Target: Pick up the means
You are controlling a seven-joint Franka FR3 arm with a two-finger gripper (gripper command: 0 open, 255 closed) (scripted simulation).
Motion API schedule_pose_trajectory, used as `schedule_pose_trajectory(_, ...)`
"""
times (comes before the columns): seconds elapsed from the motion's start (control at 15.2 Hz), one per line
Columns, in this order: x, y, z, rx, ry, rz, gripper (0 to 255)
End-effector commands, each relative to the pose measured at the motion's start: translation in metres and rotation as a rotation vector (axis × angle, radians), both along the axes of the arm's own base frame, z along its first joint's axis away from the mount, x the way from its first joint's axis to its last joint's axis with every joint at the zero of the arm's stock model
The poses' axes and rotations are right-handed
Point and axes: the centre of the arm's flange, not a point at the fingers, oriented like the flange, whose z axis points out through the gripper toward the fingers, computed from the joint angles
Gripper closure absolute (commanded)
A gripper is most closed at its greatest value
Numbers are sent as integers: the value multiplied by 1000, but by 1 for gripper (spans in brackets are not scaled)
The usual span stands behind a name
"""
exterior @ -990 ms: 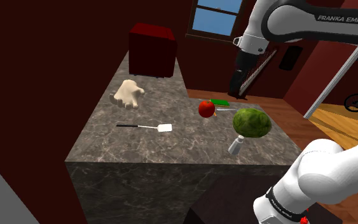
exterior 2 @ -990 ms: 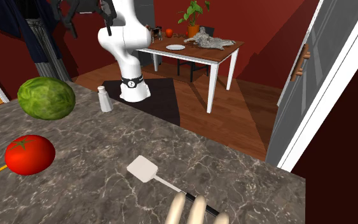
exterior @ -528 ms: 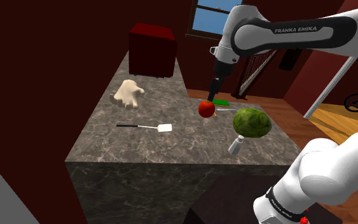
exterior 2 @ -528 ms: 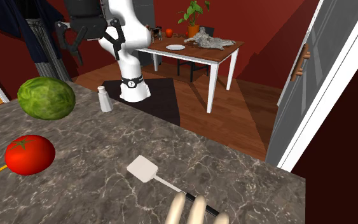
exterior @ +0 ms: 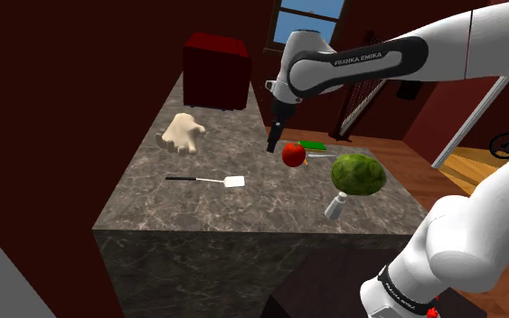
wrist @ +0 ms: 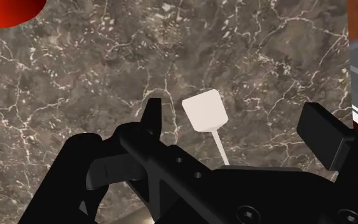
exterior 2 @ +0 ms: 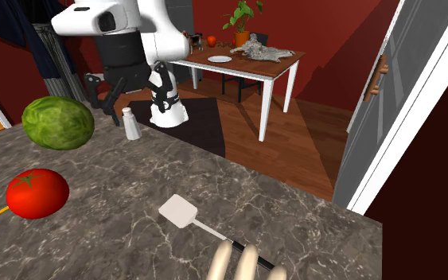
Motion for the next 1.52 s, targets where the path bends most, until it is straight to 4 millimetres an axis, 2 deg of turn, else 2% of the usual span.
schedule_pose_trajectory(0.0,18,13,-17,1,-4,42,0)
schedule_pose_trajectory(0.59,94,72,-84,7,-20,220,0)
schedule_pose_trajectory(1.19,158,143,-150,12,-35,399,0)
schedule_pose_trajectory(1.45,159,143,-167,13,-35,400,0)
